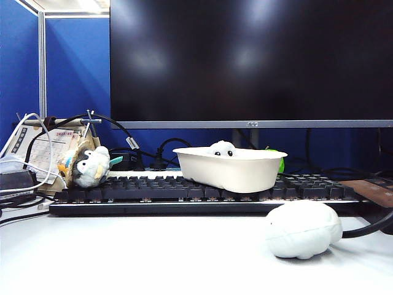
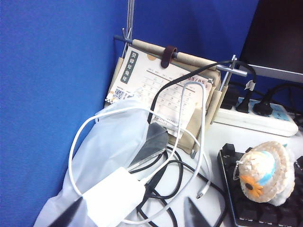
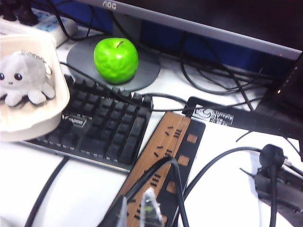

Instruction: Identity fluffy octopus among items on the table, put them into the paper lunch box.

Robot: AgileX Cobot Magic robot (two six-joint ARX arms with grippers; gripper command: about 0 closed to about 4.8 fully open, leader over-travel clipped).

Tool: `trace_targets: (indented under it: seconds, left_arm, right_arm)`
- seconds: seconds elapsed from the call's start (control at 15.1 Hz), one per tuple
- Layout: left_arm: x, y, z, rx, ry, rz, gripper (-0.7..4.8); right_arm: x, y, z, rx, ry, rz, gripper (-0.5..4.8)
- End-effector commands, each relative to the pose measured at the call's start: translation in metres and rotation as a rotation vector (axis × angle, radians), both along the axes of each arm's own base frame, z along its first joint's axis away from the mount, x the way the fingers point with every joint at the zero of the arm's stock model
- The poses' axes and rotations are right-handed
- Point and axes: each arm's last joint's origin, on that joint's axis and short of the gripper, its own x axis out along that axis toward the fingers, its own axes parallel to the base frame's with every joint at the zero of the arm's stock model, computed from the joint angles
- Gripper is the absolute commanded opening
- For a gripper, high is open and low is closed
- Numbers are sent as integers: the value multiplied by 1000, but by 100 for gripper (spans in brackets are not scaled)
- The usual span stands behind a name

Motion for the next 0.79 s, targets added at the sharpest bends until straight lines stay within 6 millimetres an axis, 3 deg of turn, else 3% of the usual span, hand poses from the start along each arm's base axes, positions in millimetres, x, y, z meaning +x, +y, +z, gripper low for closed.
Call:
trace_targets:
  seconds: [0.07, 0.46, 0.79]
  left_arm:
    - [0, 0, 1, -3, -13, 1, 268]
    - [0, 0, 1, -3, -13, 1, 268]
    - [0, 0, 1, -3, -13, 1, 268]
  right_arm:
    - [-11, -4, 9, 4, -101, -3, 53]
    - [-31, -14, 39, 60, -471, -77, 53]
    - [-31, -19, 44, 122, -512, -53, 53]
